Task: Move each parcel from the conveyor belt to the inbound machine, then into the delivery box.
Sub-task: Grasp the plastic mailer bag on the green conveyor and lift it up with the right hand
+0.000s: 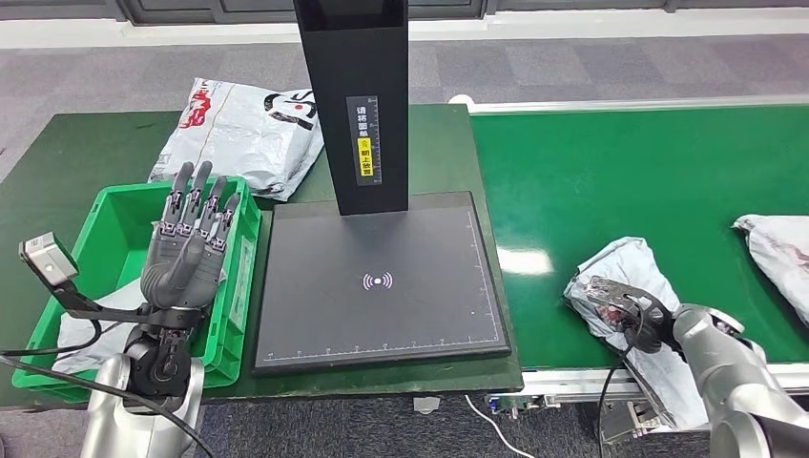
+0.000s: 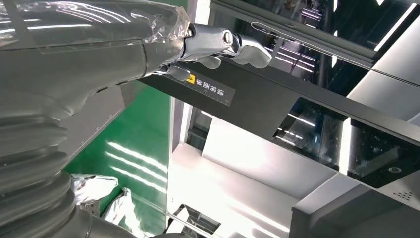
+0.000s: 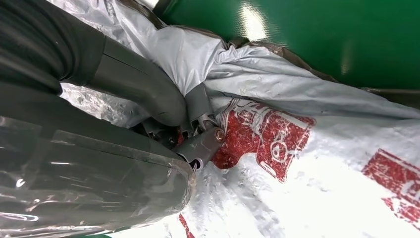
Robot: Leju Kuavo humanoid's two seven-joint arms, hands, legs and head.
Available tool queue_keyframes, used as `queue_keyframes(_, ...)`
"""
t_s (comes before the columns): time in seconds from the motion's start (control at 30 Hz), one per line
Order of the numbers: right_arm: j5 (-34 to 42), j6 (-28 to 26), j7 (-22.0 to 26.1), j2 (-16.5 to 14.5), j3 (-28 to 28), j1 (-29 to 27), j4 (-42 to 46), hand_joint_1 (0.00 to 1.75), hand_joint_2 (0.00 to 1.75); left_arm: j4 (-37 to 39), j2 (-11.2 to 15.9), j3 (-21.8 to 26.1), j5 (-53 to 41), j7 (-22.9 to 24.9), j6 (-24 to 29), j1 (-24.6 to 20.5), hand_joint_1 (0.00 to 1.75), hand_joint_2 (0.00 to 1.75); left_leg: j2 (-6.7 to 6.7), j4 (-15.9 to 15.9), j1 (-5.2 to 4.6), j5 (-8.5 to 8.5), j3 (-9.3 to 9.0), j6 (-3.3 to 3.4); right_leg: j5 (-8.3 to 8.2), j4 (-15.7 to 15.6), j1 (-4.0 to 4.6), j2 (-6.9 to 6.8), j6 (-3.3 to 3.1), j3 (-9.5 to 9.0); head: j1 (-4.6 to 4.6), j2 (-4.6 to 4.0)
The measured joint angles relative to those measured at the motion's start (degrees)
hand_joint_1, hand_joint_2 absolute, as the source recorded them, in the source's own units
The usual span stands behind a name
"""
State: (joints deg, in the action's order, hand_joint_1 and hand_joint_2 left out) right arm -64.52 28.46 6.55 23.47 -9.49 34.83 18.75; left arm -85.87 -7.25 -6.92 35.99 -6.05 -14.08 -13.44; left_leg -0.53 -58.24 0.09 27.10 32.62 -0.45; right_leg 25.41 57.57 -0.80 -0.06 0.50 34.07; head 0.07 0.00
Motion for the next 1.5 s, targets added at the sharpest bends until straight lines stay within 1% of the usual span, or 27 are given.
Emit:
queue_keyframes(0.17,0.13,-0.16,0.06,0.0,0.0,-0.09,0.0,1.75,1.75,-0.19,0.08,0.01,0.0,-0.01,0.03,0.17,0.0,1.75,0.0,0.0,0.0,0.0,0.01,0.0,0.0,0.0,0.0,0.0,0.0,0.0,0.0,0.0)
queue_keyframes(0.3,1.85,-2.99,1.69,-0.08,-0.01,-0.14,0.04,1.75,1.75,-1.02,0.3,0.02,0.02,-0.54,0.7,0.9,0.0,1.75,0.0,0.01,0.0,0.0,0.09,0.0,0.0,0.01,-0.01,0.0,0.0,-0.02,0.0,0.0)
queue_keyframes(0.4,5.2,-7.95,2.39,-0.75,-0.39,0.13,0.37,1.75,1.75,-2.73,0.57,0.2,0.03,-1.16,1.41,2.51,0.0,1.75,0.02,0.03,0.0,0.01,0.34,0.01,0.0,0.03,-0.02,0.02,0.01,0.02,0.0,0.0)
queue_keyframes(0.47,8.71,-12.19,1.86,-1.81,-1.33,0.86,0.83,1.75,1.75,-4.25,0.69,0.58,-0.03,-1.49,1.89,3.92,0.0,1.75,0.09,0.03,0.0,0.02,0.45,0.02,0.0,0.03,-0.02,0.06,0.01,0.08,0.0,0.0)
queue_keyframes(0.57,15.04,-18.03,0.92,-3.75,-4.18,2.25,2.0,1.75,1.75,-6.52,0.71,1.36,-0.52,-1.72,2.49,6.14,0.0,1.75,0.11,0.03,0.0,-0.01,0.21,0.02,-0.01,0.03,-0.01,0.09,0.01,0.18,0.0,0.0)
queue_keyframes(0.63,19.9,-21.15,1.15,-4.88,-6.56,3.18,3.12,1.75,1.75,-7.82,0.71,1.65,-1.03,-2.01,2.96,7.5,0.0,1.75,0.02,0.03,0.01,-0.05,0.23,0.04,-0.02,0.04,-0.01,0.0,0.01,0.2,0.0,0.0)
queue_keyframes(0.73,25.3,-24.17,1.6,-5.91,-9.45,4.65,4.76,1.75,1.75,-9.22,0.71,2.01,-1.49,-2.58,3.7,8.86,0.0,1.75,-0.07,0.04,0.01,-0.08,0.26,0.05,-0.02,0.05,-0.01,-0.08,0.01,0.2,0.0,0.0)
queue_keyframes(0.87,28.7,-27.26,1.69,-6.53,-11.07,5.68,6.6,1.75,1.75,-10.55,0.68,2.63,-1.84,-3.16,4.48,9.94,0.0,1.75,-0.07,0.03,0.0,-0.08,0.28,0.05,-0.02,0.05,-0.01,-0.08,0.01,0.2,0.0,0.0)
queue_keyframes(1.23,33.57,-32.2,2.6,-7.52,-11.45,7.64,8.2,1.75,1.75,-12.38,0.52,3.88,-2.44,-3.62,5.39,10.69,0.0,1.75,-0.07,0.02,0.0,-0.08,0.28,0.05,-0.03,0.05,-0.02,-0.08,0.02,0.22,0.0,0.0)
queue_keyframes(1.37,35.55,-31.52,3.27,-8.0,-11.45,8.15,8.8,1.75,1.75,-12.43,0.39,4.31,-2.47,-3.78,5.46,10.86,0.0,1.75,-0.07,0.03,0.0,-0.08,0.29,0.05,-0.03,0.05,-0.01,-0.07,0.02,0.23,0.0,0.0)
queue_keyframes(1.5,36.62,-30.26,3.83,-9.48,-11.45,8.07,10.52,1.75,1.75,-12.44,0.3,4.38,-2.49,-3.89,5.51,10.94,0.0,1.75,-0.04,0.03,0.01,-0.08,0.29,0.05,-0.03,0.06,-0.01,-0.03,0.02,0.25,0.0,0.0)
